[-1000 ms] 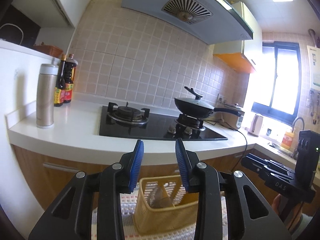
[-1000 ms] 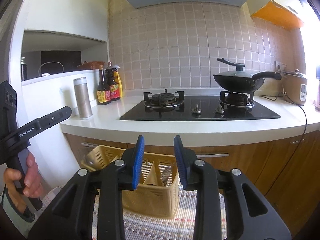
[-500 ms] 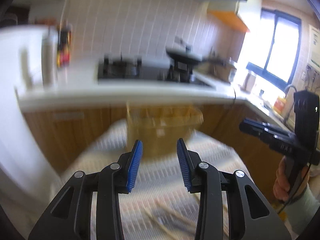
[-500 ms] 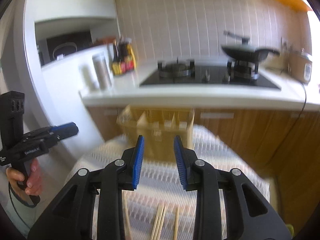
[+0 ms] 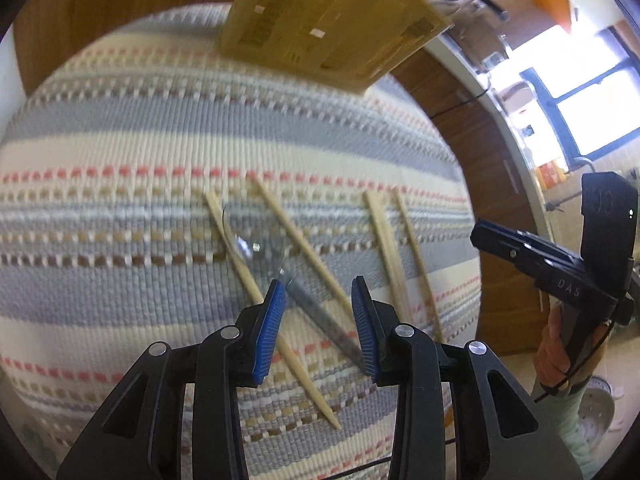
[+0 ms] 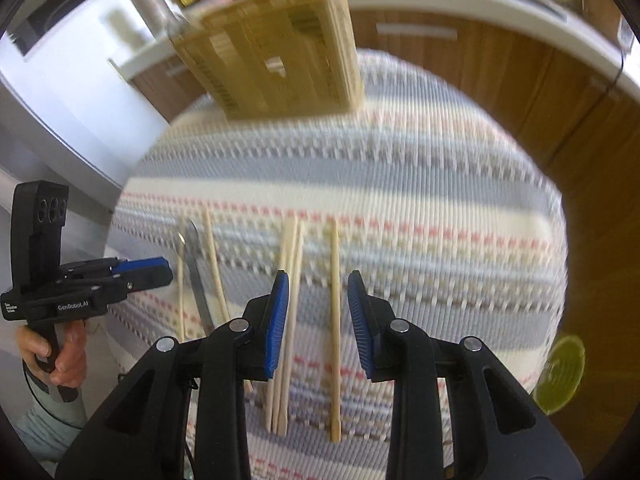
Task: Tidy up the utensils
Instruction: 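Grasp a wooden chopstick with the right tool while the left tool grasps a clear spoon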
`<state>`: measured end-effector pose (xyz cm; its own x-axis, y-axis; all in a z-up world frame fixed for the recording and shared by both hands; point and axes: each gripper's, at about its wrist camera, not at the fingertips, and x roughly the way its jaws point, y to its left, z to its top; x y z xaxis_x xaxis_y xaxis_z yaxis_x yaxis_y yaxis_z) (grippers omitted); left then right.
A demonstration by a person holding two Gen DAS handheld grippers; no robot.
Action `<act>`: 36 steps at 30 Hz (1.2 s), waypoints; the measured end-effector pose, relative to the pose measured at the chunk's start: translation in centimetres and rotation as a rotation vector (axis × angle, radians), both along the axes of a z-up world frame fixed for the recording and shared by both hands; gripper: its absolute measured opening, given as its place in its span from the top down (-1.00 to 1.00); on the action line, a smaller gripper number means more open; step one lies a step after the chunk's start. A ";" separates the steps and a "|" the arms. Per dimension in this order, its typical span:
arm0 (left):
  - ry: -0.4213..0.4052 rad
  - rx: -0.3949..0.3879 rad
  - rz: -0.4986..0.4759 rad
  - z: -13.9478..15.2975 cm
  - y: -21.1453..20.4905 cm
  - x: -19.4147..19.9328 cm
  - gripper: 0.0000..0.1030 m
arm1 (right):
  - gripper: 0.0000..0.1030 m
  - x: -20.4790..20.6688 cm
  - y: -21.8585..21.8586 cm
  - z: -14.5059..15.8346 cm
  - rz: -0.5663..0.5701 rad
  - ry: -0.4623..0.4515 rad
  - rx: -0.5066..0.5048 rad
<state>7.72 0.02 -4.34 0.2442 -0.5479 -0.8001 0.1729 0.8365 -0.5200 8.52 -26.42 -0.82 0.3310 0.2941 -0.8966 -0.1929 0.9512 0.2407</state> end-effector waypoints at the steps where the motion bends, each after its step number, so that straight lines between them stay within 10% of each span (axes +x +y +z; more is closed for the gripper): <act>1: 0.008 0.011 0.003 -0.2 -0.1 0.0 0.36 | 0.46 0.1 -0.2 -0.4 -0.003 0.021 0.005; 28: -0.112 0.392 -0.113 -1.4 -8.3 3.4 0.52 | 0.47 2.9 1.4 -5.1 0.068 0.159 -0.044; 36: -0.116 0.365 -0.190 -1.7 -7.8 3.0 0.76 | 0.93 2.6 3.5 -5.7 0.131 0.153 -0.134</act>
